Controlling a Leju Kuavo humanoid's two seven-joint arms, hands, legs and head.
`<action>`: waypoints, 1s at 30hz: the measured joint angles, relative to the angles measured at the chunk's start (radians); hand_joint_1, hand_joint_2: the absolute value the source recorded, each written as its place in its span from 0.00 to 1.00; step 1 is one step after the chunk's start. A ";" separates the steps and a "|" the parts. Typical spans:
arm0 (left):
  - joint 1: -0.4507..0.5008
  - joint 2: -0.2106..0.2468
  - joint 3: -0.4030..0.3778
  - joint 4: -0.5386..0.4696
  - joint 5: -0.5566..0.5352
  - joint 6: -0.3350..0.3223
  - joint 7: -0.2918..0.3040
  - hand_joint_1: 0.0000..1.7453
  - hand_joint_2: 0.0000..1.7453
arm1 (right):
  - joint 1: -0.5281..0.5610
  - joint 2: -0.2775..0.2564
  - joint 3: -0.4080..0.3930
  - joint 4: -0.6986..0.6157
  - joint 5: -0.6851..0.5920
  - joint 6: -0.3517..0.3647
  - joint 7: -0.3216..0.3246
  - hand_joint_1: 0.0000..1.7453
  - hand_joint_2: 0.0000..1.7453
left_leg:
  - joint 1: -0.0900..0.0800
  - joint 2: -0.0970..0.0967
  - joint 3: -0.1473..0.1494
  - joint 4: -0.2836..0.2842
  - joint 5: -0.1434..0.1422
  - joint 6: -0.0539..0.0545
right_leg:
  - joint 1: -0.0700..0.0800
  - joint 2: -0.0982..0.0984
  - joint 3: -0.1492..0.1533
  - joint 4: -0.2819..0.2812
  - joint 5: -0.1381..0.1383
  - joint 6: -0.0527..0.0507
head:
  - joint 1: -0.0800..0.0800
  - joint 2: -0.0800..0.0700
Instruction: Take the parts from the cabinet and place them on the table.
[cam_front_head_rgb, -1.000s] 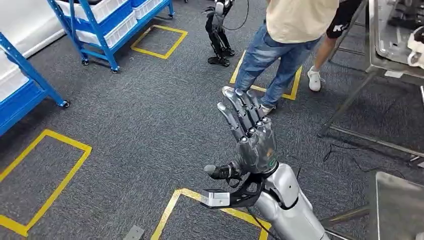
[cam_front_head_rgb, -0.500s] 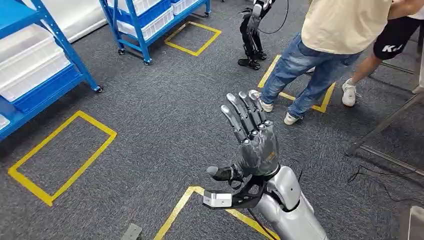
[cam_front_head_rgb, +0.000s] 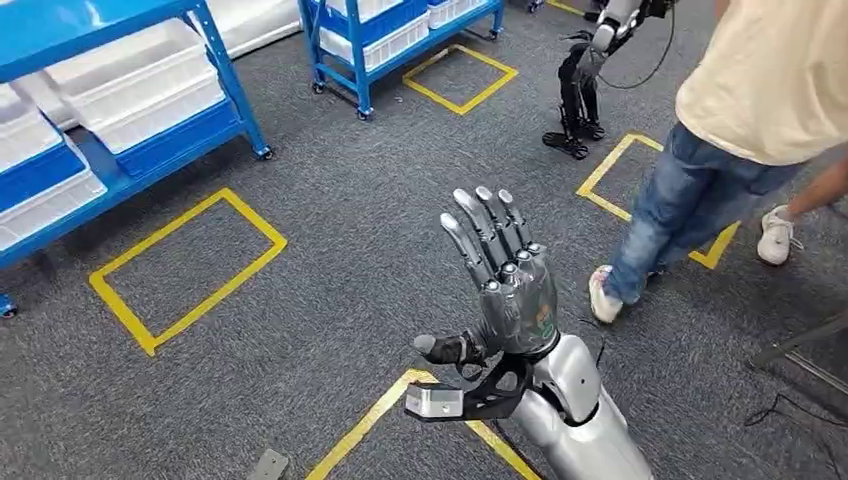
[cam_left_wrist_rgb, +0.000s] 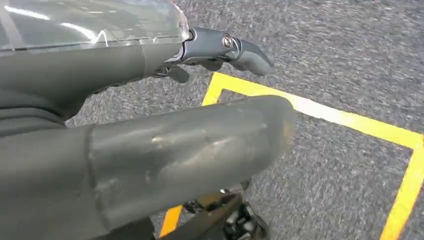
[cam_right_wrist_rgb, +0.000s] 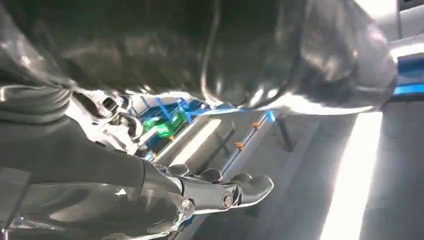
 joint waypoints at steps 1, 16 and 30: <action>0.002 0.000 0.000 0.000 0.000 0.000 0.000 0.00 0.00 | -0.001 0.000 0.000 -0.002 0.000 0.000 0.000 0.00 0.00 | 0.013 -0.011 0.008 -0.014 0.008 0.010 | -0.004 0.011 -0.002 0.008 -0.010 0.007 | 0.000 0.000; -0.006 0.000 -0.008 0.000 -0.010 0.000 0.003 0.00 0.00 | 0.011 0.000 -0.011 -0.007 0.026 0.000 -0.003 0.00 0.00 | 0.017 -0.167 -0.017 0.003 0.011 -0.020 | -0.023 0.175 -0.025 0.009 0.016 -0.012 | 0.000 0.000; -0.011 0.000 -0.015 0.000 -0.011 0.000 0.003 0.00 0.00 | 0.012 0.007 -0.018 -0.011 0.035 0.000 -0.016 0.00 0.00 | -0.007 0.007 -0.003 0.004 -0.004 0.006 | 0.003 0.004 0.004 0.000 -0.009 -0.006 | -0.001 0.000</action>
